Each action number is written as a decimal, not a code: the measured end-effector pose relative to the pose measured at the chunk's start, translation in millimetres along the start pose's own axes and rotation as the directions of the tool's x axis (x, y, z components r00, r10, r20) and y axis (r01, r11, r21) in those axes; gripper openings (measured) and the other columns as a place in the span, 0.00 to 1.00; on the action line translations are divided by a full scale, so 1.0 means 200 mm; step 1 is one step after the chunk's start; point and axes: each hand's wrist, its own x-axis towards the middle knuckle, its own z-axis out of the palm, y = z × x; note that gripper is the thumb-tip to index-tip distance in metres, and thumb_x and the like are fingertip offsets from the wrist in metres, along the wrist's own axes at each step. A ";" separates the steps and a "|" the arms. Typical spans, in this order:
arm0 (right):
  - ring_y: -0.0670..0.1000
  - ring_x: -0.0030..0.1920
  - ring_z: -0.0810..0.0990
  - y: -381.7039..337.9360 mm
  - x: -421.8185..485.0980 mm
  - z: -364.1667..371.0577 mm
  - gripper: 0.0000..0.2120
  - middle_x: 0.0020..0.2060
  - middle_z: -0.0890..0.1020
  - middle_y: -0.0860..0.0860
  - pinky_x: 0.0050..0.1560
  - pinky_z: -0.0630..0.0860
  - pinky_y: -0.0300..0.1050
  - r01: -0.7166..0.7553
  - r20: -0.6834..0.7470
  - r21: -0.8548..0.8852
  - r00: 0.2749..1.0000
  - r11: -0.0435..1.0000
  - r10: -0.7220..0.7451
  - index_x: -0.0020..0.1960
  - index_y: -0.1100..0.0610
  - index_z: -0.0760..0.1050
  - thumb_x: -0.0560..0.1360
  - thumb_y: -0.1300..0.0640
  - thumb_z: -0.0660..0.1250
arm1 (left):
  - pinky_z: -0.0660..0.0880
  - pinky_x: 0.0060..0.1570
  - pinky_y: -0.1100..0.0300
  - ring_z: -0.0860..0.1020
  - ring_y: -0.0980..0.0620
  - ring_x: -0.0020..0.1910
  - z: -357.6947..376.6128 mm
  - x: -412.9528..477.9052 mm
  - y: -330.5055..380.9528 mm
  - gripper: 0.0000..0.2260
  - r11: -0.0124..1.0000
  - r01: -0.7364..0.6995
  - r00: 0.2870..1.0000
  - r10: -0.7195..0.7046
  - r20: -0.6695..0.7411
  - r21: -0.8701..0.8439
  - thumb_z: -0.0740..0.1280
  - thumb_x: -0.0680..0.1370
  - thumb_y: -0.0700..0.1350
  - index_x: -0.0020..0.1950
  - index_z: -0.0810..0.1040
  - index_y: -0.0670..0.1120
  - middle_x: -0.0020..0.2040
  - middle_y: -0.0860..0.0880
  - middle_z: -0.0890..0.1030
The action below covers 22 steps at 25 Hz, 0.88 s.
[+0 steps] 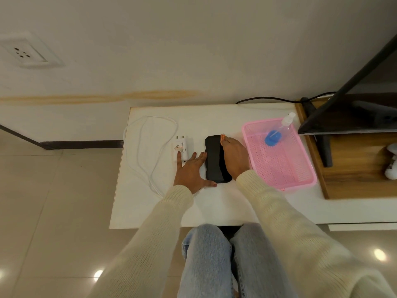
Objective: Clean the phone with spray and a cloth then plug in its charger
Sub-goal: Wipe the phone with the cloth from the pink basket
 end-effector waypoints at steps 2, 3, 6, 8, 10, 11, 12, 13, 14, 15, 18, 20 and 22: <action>0.55 0.62 0.74 0.00 -0.01 0.00 0.18 0.63 0.74 0.58 0.66 0.68 0.47 -0.011 0.004 -0.040 1.000 0.999 0.012 0.66 0.62 0.67 0.78 0.63 0.62 | 0.25 0.66 0.47 0.51 0.56 0.76 0.00 0.00 0.00 0.49 1.000 0.000 1.000 0.000 -0.003 0.007 0.67 0.64 0.71 0.77 0.49 0.54 0.76 0.55 0.58; 0.55 0.62 0.74 0.00 -0.01 0.00 0.17 0.63 0.75 0.58 0.66 0.69 0.47 -0.010 0.007 -0.068 1.000 0.998 0.011 0.66 0.62 0.68 0.77 0.63 0.62 | 0.25 0.66 0.47 0.51 0.56 0.76 0.00 0.00 0.00 0.49 1.000 0.001 1.000 -0.001 -0.003 0.008 0.67 0.64 0.70 0.77 0.49 0.54 0.76 0.55 0.58; 0.55 0.64 0.72 -0.01 -0.02 -0.01 0.19 0.65 0.73 0.58 0.67 0.68 0.48 0.009 0.025 -0.135 1.000 0.991 -0.006 0.66 0.63 0.67 0.76 0.64 0.64 | 0.25 0.66 0.47 0.51 0.56 0.76 0.00 0.00 0.00 0.48 1.000 0.003 1.000 -0.003 0.000 0.002 0.67 0.65 0.70 0.77 0.49 0.54 0.76 0.55 0.58; 0.55 0.66 0.71 -0.01 -0.02 -0.01 0.21 0.66 0.72 0.58 0.68 0.67 0.48 0.024 0.033 -0.153 0.999 0.988 -0.019 0.68 0.63 0.66 0.76 0.64 0.64 | 0.25 0.67 0.46 0.51 0.56 0.76 0.00 0.00 0.00 0.48 1.000 0.004 1.000 -0.004 0.002 0.001 0.67 0.65 0.70 0.77 0.49 0.54 0.76 0.55 0.58; 0.56 0.67 0.69 -0.01 -0.01 -0.01 0.24 0.68 0.70 0.58 0.70 0.65 0.48 0.031 0.033 -0.158 0.999 0.987 -0.026 0.70 0.63 0.62 0.76 0.63 0.64 | 0.25 0.67 0.47 0.51 0.56 0.76 0.00 -0.01 0.00 0.48 1.000 0.006 1.000 -0.006 0.001 -0.002 0.67 0.65 0.70 0.77 0.49 0.54 0.76 0.55 0.58; 0.56 0.67 0.70 -0.01 -0.02 -0.01 0.25 0.68 0.70 0.58 0.70 0.65 0.48 0.031 0.035 -0.162 0.999 0.986 -0.026 0.71 0.63 0.61 0.76 0.63 0.64 | 0.25 0.67 0.47 0.51 0.56 0.76 0.00 0.00 0.00 0.48 1.000 0.005 1.000 -0.005 0.002 -0.003 0.67 0.65 0.70 0.77 0.49 0.54 0.76 0.55 0.58; 0.56 0.67 0.70 -0.01 -0.02 -0.01 0.25 0.68 0.71 0.58 0.70 0.65 0.48 0.033 0.040 -0.168 0.999 0.985 -0.026 0.71 0.63 0.62 0.76 0.62 0.64 | 0.24 0.66 0.48 0.50 0.56 0.76 0.00 -0.01 0.00 0.48 1.000 0.004 1.000 -0.004 0.002 -0.004 0.67 0.65 0.70 0.77 0.49 0.54 0.76 0.55 0.58; 0.55 0.67 0.70 -0.01 -0.03 -0.01 0.24 0.67 0.71 0.57 0.70 0.65 0.48 0.036 0.045 -0.177 0.999 0.984 -0.028 0.70 0.63 0.62 0.76 0.62 0.64 | 0.24 0.66 0.48 0.50 0.56 0.76 0.00 -0.01 0.00 0.48 1.000 0.003 1.000 -0.003 0.001 -0.005 0.67 0.65 0.70 0.77 0.49 0.54 0.76 0.55 0.58; 0.55 0.67 0.70 0.00 -0.03 0.00 0.24 0.67 0.71 0.57 0.70 0.64 0.47 0.038 0.047 -0.185 0.998 0.982 -0.030 0.70 0.63 0.63 0.76 0.62 0.64 | 0.24 0.65 0.48 0.51 0.56 0.76 0.00 -0.01 0.00 0.48 1.000 0.002 1.000 -0.002 -0.001 -0.005 0.67 0.64 0.70 0.77 0.49 0.54 0.76 0.55 0.58; 0.56 0.67 0.70 0.00 -0.04 0.00 0.24 0.68 0.71 0.58 0.71 0.63 0.47 0.038 0.047 -0.191 0.998 0.981 -0.029 0.70 0.63 0.63 0.76 0.62 0.65 | 0.23 0.65 0.49 0.51 0.56 0.76 0.00 -0.01 0.01 0.49 1.000 0.002 1.000 -0.002 -0.004 -0.006 0.67 0.64 0.70 0.77 0.49 0.54 0.76 0.55 0.58; 0.56 0.67 0.71 0.01 -0.04 0.01 0.25 0.67 0.72 0.58 0.70 0.63 0.48 0.022 0.045 -0.205 0.999 0.978 -0.013 0.69 0.64 0.65 0.75 0.62 0.67 | 0.23 0.65 0.49 0.51 0.56 0.76 0.00 -0.01 0.01 0.49 1.000 0.006 1.000 -0.006 -0.005 -0.017 0.68 0.64 0.70 0.77 0.49 0.54 0.76 0.55 0.59; 0.56 0.65 0.72 0.00 -0.03 0.01 0.22 0.65 0.74 0.58 0.70 0.64 0.47 0.015 0.051 -0.209 0.999 0.978 -0.004 0.67 0.63 0.67 0.75 0.61 0.67 | 0.25 0.66 0.48 0.51 0.56 0.76 0.00 -0.01 0.01 0.49 1.000 0.008 1.000 -0.008 -0.003 -0.017 0.68 0.64 0.70 0.77 0.49 0.54 0.76 0.55 0.59; 0.55 0.66 0.72 -0.01 -0.02 0.01 0.22 0.66 0.73 0.58 0.70 0.65 0.47 0.012 0.047 -0.205 0.999 0.979 -0.002 0.67 0.63 0.67 0.75 0.61 0.66 | 0.26 0.67 0.47 0.51 0.56 0.76 0.00 -0.01 0.00 0.49 1.000 0.008 1.000 -0.008 -0.001 -0.014 0.67 0.64 0.70 0.77 0.49 0.54 0.76 0.54 0.58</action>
